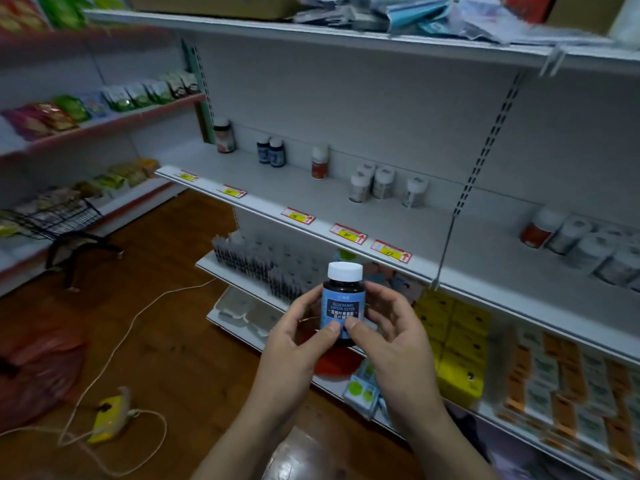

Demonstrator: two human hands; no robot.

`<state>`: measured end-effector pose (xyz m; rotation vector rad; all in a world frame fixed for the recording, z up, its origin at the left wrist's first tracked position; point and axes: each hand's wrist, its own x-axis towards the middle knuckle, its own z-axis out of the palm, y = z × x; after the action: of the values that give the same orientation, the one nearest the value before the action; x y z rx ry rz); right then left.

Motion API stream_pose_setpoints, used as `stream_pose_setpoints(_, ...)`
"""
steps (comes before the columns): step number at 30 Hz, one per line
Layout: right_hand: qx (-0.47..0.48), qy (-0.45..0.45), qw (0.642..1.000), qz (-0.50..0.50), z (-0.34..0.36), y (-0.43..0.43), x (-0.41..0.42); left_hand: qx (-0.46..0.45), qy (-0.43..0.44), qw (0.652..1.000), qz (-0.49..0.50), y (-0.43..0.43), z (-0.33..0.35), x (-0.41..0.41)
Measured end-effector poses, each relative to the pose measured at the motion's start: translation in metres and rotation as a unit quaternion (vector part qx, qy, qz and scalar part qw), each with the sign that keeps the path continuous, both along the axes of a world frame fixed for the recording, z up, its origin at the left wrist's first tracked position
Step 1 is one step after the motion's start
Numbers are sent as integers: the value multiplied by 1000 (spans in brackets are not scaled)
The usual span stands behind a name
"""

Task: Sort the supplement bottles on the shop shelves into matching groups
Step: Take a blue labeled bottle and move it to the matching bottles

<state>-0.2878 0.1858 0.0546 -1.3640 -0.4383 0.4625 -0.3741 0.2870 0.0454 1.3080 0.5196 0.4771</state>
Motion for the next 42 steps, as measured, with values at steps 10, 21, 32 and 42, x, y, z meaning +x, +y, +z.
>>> stream_pose_setpoints(10,-36,30,999,5,-29,123,65,-22,49,996,74,118,-25,62)
stream_pose_setpoints(21,-34,29,998,51,-46,322,167,110,115,981,106,307,-18,156)
stream_pose_setpoints(32,-167,-92,982,-10,-64,483,224,154,165,972,60,463,-34,217)
stream_pose_setpoints(42,-207,-10,971,-116,-60,601,262,205,183,959,-67,611,-79,305)
